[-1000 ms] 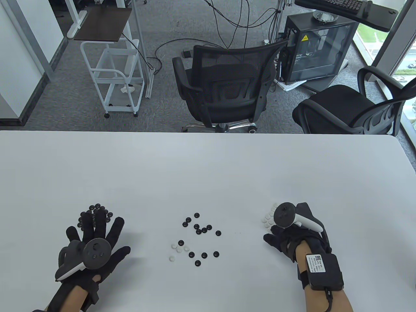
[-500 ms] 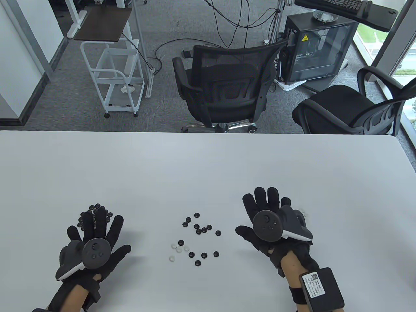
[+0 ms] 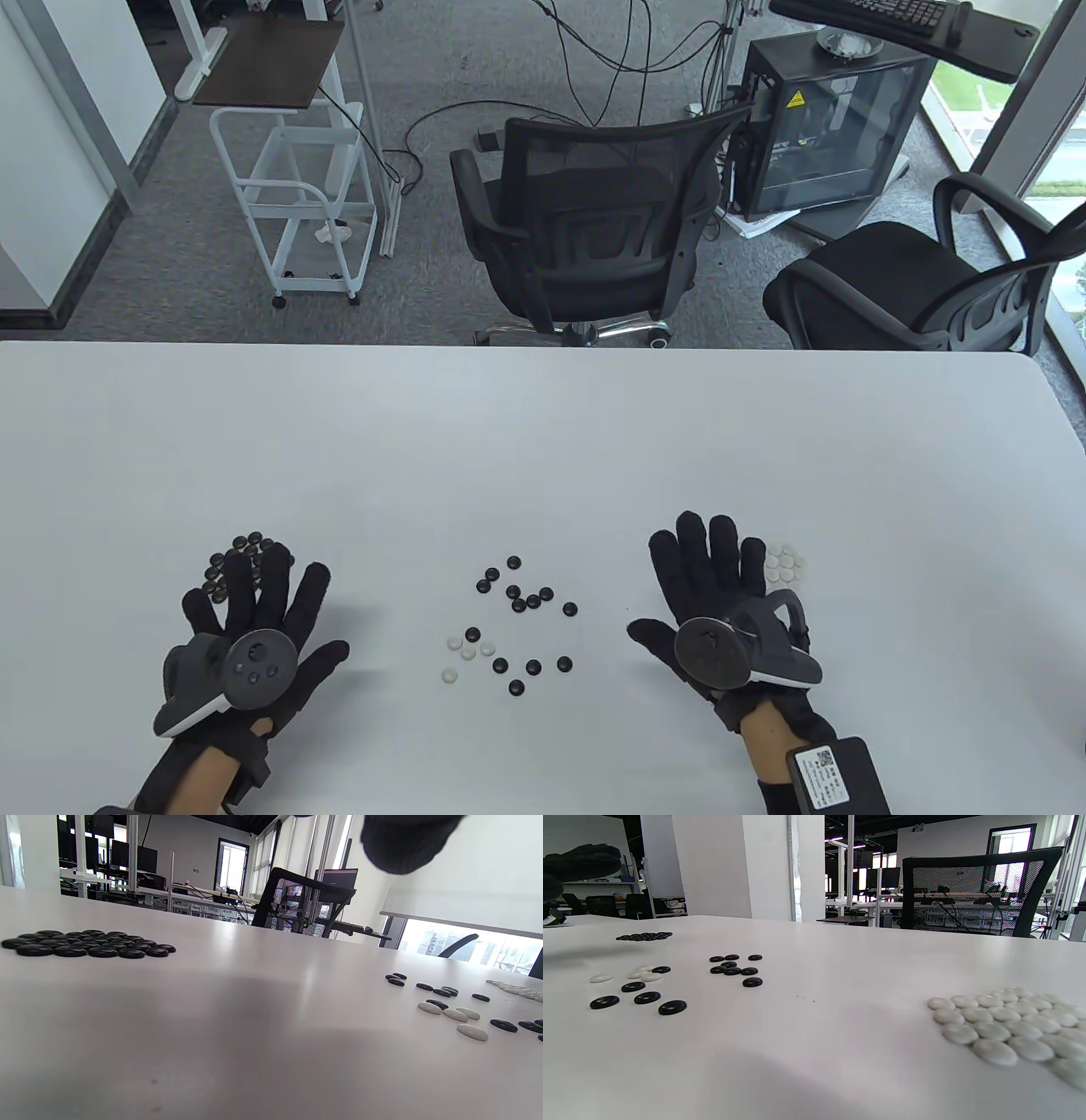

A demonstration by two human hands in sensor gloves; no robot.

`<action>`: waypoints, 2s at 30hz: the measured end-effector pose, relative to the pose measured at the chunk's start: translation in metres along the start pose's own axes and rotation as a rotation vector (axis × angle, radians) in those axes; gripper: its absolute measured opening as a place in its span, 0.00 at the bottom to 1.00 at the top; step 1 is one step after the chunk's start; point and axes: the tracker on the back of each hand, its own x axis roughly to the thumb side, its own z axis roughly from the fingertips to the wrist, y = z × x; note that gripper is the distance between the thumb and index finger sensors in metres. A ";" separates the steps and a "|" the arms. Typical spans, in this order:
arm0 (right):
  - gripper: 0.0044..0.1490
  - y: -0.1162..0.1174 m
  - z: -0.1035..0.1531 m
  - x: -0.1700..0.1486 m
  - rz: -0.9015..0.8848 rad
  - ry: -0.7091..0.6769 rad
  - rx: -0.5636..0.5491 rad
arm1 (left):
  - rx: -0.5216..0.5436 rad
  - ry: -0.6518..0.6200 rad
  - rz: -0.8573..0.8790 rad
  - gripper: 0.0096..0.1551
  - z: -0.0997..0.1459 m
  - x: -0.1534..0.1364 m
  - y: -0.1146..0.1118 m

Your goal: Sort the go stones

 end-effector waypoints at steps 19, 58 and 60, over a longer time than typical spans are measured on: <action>0.58 0.012 0.011 -0.014 -0.086 0.060 0.042 | 0.009 0.018 -0.024 0.48 -0.007 -0.003 0.004; 0.57 0.012 0.019 -0.034 -0.206 0.112 0.089 | -0.672 -0.064 0.112 0.30 -0.221 0.119 -0.026; 0.57 0.012 0.019 -0.033 -0.204 0.110 0.092 | -0.645 0.037 0.072 0.31 -0.222 0.099 -0.019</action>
